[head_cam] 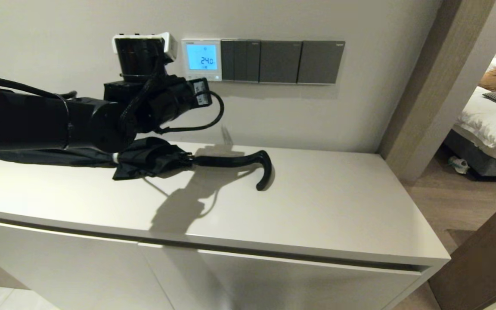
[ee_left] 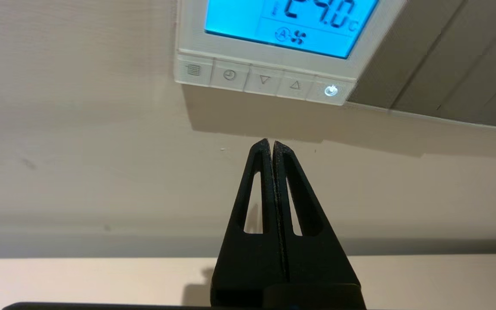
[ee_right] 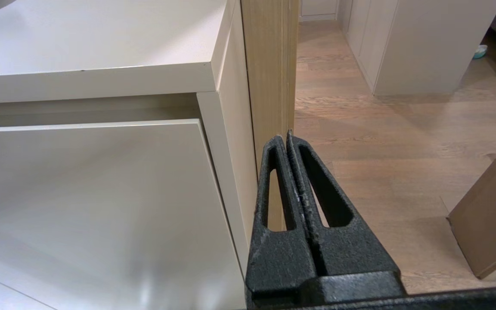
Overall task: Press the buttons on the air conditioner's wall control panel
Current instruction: Press the temperature decrease button
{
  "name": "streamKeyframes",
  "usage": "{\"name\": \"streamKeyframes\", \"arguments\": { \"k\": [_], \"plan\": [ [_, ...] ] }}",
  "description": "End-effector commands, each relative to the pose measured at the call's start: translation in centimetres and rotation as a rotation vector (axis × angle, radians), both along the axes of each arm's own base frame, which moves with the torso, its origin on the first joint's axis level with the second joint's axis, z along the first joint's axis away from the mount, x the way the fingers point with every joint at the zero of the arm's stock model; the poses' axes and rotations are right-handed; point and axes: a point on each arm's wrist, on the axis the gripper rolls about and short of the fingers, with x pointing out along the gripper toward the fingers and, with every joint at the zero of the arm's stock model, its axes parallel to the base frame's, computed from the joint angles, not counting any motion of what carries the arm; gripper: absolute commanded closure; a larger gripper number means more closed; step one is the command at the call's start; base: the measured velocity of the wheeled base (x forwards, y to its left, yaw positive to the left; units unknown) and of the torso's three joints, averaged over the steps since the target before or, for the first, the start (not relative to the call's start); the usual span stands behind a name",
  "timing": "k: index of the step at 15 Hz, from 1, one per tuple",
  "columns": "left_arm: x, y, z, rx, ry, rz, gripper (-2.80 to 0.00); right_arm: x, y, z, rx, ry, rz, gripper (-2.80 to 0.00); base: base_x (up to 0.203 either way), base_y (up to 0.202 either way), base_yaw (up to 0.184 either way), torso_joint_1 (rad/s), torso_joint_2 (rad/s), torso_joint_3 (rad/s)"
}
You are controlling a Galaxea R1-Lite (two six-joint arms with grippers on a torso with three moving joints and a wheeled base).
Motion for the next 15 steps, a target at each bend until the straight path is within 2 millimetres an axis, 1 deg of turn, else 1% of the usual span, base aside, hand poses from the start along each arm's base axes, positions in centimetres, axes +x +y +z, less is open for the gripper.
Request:
{"name": "streamKeyframes", "arguments": {
  "k": [1, 9, 13, 15],
  "plan": [
    [0.40, -0.14, -0.34, 0.000, 0.005, 0.003, 0.00, 0.03, 0.00, -0.08, 0.000, 0.004, 0.001, 0.00, 0.000, 0.000, 0.000, 0.000, 0.00, 0.000],
    [1.00, -0.52, 0.24, -0.010, -0.016, 0.000, 0.00, 0.03, 0.00, -0.08, 0.000, 0.004, 0.001, 0.00, 0.000, 0.000, 0.000, 0.000, 0.00, 0.000],
    [1.06, -0.55, 0.26, -0.010, -0.016, 0.000, 0.00, 0.03, 0.00, -0.08, 0.000, 0.004, 0.001, 0.00, 0.000, 0.000, 0.000, 0.000, 0.00, 0.000],
    [1.00, -0.66, 0.60, -0.014, -0.024, -0.001, 0.00, 0.03, 0.00, -0.08, 0.000, 0.004, 0.001, 0.00, 0.000, 0.000, 0.000, 0.000, 0.00, 0.000]
  ]
}}
